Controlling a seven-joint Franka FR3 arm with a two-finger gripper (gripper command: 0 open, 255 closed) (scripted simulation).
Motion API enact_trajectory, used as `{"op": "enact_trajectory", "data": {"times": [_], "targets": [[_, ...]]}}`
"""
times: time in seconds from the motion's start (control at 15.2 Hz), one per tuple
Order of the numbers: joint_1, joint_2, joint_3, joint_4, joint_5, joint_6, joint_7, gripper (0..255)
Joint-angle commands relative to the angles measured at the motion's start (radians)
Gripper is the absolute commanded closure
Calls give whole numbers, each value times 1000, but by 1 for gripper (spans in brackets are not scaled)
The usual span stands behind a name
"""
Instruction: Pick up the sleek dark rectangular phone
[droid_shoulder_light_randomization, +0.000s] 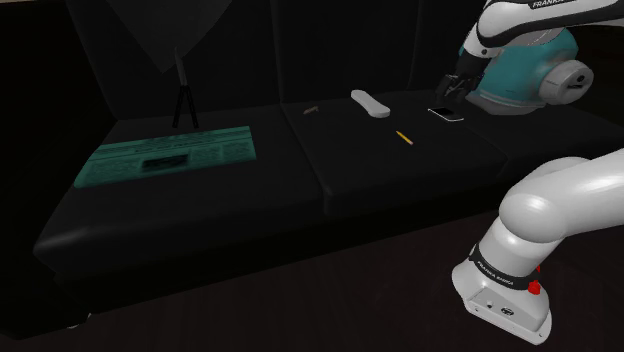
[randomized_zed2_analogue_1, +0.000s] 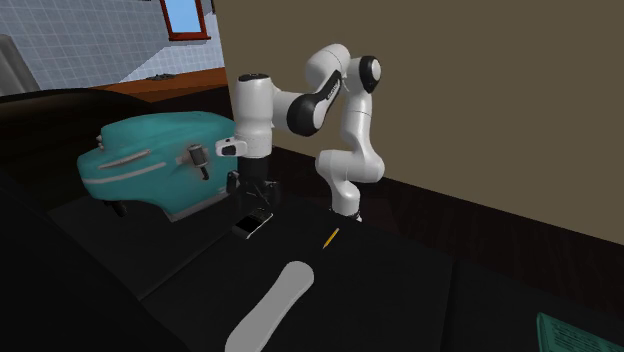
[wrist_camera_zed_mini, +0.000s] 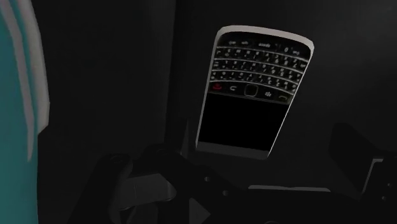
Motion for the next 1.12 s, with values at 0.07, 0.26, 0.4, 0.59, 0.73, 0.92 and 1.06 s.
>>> {"op": "enact_trajectory", "data": {"times": [0.07, 0.26, 0.4, 0.59, 0.73, 0.92, 1.06], "targets": [[-6, 9, -18, -33, -11, 45, -6, 0], [-8, 19, -29, -67, -18, 88, -7, 0], [-9, 21, -32, -73, -20, 96, -7, 0], [-9, 22, -33, -71, -20, 95, -8, 255], [-9, 22, -33, -71, -20, 95, -8, 255], [-9, 21, -33, -71, -20, 95, -8, 255], [-9, 21, -32, -73, -20, 96, -7, 255]]}}
